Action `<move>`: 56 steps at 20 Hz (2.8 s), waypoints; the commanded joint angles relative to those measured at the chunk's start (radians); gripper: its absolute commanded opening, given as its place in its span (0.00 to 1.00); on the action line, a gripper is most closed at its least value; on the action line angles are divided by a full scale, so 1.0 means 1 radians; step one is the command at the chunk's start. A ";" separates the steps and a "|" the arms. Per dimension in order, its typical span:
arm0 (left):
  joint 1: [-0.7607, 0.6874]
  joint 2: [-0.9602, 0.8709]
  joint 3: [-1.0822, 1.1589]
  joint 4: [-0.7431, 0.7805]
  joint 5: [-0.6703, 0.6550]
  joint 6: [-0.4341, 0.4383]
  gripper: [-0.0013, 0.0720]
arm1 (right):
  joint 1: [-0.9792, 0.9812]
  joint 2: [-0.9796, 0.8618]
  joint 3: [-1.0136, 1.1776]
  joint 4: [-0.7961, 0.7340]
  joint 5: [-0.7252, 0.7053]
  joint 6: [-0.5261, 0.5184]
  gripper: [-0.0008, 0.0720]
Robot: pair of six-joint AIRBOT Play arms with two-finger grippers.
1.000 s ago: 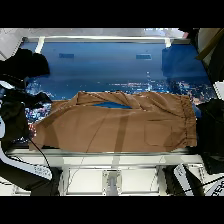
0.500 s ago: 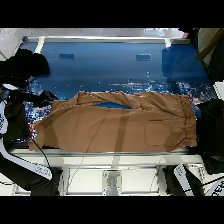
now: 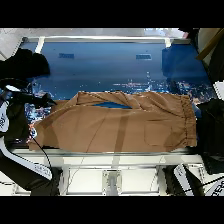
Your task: Fold the clothes and pants, and hang the long-sleeved shirts on hangers.
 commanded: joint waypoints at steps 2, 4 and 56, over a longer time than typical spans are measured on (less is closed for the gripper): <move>0.014 0.056 0.086 -0.014 0.045 -0.016 0.03 | 0.001 -0.002 0.001 -0.011 -0.030 0.000 0.53; 0.016 0.085 0.145 -0.014 0.068 -0.041 0.03 | 0.001 -0.008 0.001 -0.022 -0.058 0.000 0.56; 0.016 0.357 -0.089 0.525 0.271 0.020 0.03 | 0.338 -0.846 0.593 -0.127 -0.176 0.026 0.05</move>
